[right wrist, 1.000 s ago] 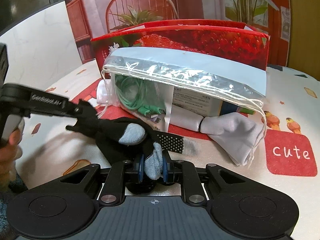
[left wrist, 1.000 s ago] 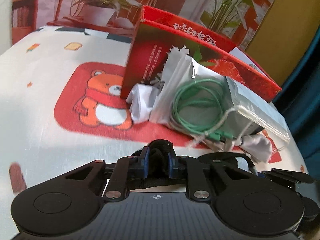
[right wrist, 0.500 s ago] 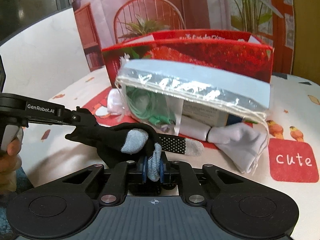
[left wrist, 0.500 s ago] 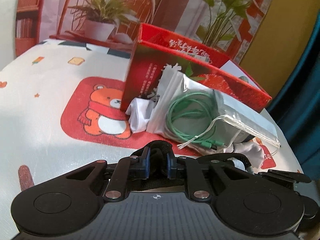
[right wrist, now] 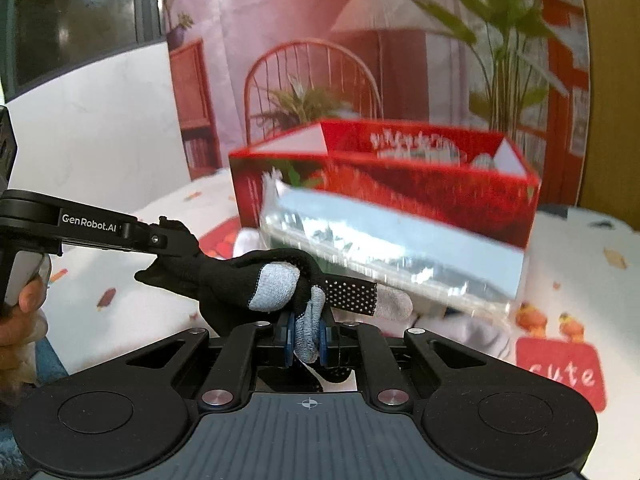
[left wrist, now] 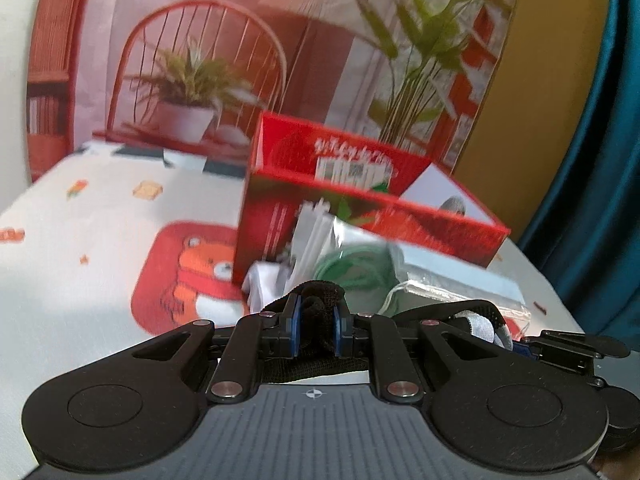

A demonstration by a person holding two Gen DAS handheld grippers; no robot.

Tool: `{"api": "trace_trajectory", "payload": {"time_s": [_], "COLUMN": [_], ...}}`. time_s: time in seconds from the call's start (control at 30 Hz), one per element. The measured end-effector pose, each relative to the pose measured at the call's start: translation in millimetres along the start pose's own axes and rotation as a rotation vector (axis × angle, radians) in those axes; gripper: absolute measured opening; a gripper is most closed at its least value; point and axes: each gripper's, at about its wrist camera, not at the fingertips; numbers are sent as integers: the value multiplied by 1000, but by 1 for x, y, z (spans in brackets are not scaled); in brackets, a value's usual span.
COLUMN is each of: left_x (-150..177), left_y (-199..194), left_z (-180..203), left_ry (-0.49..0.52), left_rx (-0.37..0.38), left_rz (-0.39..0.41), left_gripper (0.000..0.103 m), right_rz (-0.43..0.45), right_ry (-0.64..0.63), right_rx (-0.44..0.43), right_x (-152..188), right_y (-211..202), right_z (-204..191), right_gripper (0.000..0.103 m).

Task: Organize soft objects
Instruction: 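Lift the glove with the right gripper and carry it over the red box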

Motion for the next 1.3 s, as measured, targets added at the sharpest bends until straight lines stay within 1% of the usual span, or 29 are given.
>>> {"api": "trace_trajectory", "payload": {"time_s": [0.13, 0.33, 0.63, 0.8, 0.97, 1.17, 1.3], "left_x": [-13, -39, -71, -84, -97, -117, -128], "left_y": [-4, -5, 8, 24, 48, 85, 119], "left_z": [8, 17, 33, 39, 46, 42, 35], "left_ry": [29, 56, 77, 76, 85, 62, 31], "left_rx": [10, 34, 62, 74, 75, 80, 73], "left_rz": [37, 92, 148, 150, 137, 114, 81], "left_gripper": [17, 17, 17, 17, 17, 17, 17], "right_rz": [33, 85, 171, 186, 175, 154, 136], "right_ry": [-27, -38, -36, -31, -10, 3, -12], "right_rx": [2, 10, 15, 22, 25, 31, 43], "right_x": [-13, -36, -80, -97, -112, -129, -143], "right_y": [-4, -5, 5, 16, 34, 60, 87], "right_z": [-4, 2, 18, 31, 48, 71, 86], "right_gripper": [10, 10, 10, 10, 10, 10, 10]}}
Point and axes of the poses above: each gripper's, at about its wrist camera, not at the fingertips, and y roughly the way its jaws point, z to its right, x to its underside, and after that the axes turned 12 degrees about z, right-handed
